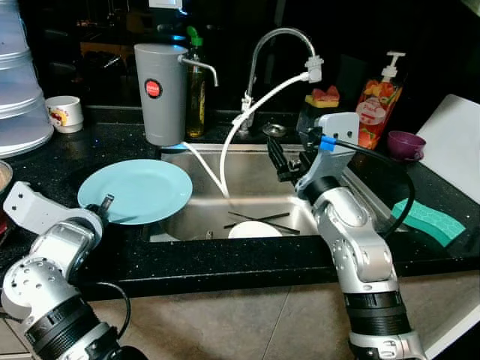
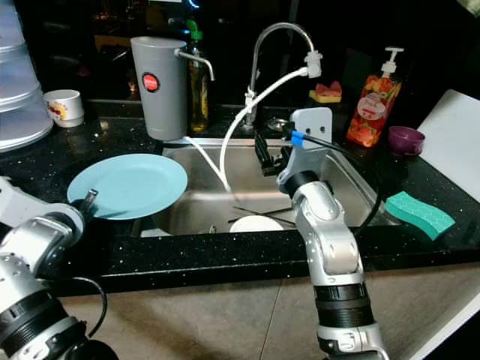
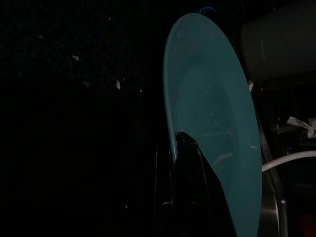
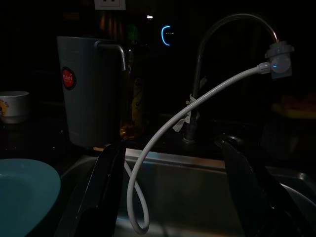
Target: Kitchen organization
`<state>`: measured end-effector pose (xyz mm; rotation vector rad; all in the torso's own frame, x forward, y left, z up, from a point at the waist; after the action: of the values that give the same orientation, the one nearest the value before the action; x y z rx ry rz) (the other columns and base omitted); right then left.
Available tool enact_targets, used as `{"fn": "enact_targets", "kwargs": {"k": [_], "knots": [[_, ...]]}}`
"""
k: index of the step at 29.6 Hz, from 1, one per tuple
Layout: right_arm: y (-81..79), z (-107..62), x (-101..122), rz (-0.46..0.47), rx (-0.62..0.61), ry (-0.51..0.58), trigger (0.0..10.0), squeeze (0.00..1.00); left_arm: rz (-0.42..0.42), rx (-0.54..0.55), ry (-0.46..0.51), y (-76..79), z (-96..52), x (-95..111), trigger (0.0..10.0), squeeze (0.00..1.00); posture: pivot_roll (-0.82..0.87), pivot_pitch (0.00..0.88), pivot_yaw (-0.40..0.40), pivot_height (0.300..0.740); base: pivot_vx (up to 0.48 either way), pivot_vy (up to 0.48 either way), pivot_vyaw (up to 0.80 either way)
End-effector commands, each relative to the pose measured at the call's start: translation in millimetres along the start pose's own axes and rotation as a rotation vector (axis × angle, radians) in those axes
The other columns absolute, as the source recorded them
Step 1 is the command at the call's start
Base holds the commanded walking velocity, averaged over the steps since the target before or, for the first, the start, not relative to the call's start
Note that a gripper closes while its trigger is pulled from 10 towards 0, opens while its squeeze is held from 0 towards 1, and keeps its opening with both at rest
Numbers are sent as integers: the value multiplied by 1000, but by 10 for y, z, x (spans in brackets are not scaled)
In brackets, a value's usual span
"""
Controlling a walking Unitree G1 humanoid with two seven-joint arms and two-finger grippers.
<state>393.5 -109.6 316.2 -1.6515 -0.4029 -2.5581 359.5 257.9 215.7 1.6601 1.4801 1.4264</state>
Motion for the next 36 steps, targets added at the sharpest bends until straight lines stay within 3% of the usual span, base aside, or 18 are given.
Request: {"fn": "enact_targets", "kwargs": {"k": [1,3,5,7,8,9,11,13,17,20,22,24,28,36], "knots": [[30,5,-22,7,-5,-5,10000,0,48,167,-68,-362,75,-178,0,0,107,78,-91,740,0,0,0],[30,6,-21,7,-5,-5,10000,0,60,162,-56,-350,71,-159,0,0,107,78,-91,740,0,0,0],[32,8,-22,7,-5,-4,10000,0,140,72,-7,-183,48,-90,0,0,107,71,-94,740,0,0,0],[33,9,-24,7,-5,-4,10000,0,166,29,5,-105,34,-80,0,0,107,71,-94,740,0,0,0],[37,12,-21,8,-8,-3,10000,0,192,-132,50,201,-51,-46,10000,0,107,71,-94,740,0,0,0],[37,12,-21,8,-8,-3,10000,0,192,-132,50,201,-51,-46,10000,0,107,71,-94,740,0,0,0],[41,18,-11,10,-11,1,10000,0,181,-264,64,432,-139,-39,10000,0,106,70,-93,740,0,0,0],[53,21,29,95,-14,19,10000,0,147,-420,41,650,-255,-64,10000,0,106,70,-93,740,0,0,0],[70,16,71,202,-9,36,10000,0,124,-515,20,763,-340,-85,10000,0,106,70,-93,740,0,0,0],[43,-9,131,449,61,53,10000,0,87,-650,-24,887,-481,-140,10000,0,97,73,-90,740,0,0,0],[-3,-57,206,670,146,83,10000,0,58,-767,-54,989,-622,-184,10000,0,94,76,-91,740,0,0,0],[-3,-57,206,670,146,83,10000,0,58,-767,-54,989,-622,-184,10000,0,94,76,-91,740,0,0,0],[-72,-132,278,846,254,103,10000,0,25,-930,-94,1125,-809,-201,10000,0,87,80,-93,740,0,0,0],[-164,-181,280,926,330,72,10000,0,-5,-1034,-137,1223,-934,-217,10000,0,86,84,-95,740,0,0,0]]}}
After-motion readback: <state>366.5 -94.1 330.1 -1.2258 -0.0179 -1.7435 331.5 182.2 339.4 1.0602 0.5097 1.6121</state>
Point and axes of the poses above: a point about 5 cm out from each wrist's last joint towards the gripper, its own z axis pointing out of the wrist towards the gripper, its own x axis along the axis of the wrist's last joint, y = z × x, the point moved 5 cm from there along z, pointing out of the wrist towards the gripper, and after that the axes turned 10 degrees about -z, right-handed, at the moved point
